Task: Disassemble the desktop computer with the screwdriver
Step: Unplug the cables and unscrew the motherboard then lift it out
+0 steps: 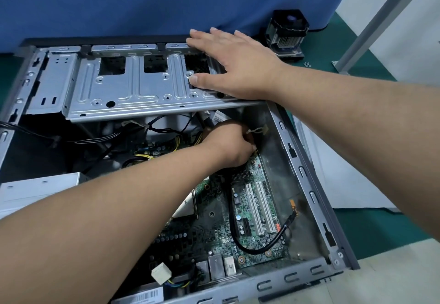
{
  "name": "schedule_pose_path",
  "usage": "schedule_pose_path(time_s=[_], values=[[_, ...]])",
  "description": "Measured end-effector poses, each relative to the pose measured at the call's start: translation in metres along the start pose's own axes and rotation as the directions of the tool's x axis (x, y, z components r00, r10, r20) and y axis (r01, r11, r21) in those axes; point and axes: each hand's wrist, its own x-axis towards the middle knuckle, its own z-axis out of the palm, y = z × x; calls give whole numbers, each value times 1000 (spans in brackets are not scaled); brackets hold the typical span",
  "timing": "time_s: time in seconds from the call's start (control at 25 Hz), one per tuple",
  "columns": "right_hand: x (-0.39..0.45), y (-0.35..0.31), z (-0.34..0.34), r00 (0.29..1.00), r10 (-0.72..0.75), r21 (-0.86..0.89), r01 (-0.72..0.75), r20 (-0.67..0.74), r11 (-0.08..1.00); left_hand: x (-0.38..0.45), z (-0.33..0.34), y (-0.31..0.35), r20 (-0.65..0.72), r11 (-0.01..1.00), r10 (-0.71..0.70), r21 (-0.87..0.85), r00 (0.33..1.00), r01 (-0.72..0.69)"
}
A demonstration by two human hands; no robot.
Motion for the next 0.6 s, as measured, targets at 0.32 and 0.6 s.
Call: schedule_pose_path(time_s=[0.32,0.6], values=[[0,-1,-1,1000,7,8,-7,-4,1000,-2,1,1,-15,999,-15,-45,1000,14],[0,-1,-1,1000,11,-3,-11,-9,1000,0,2,2,-12,996,-31,-78,999,30]])
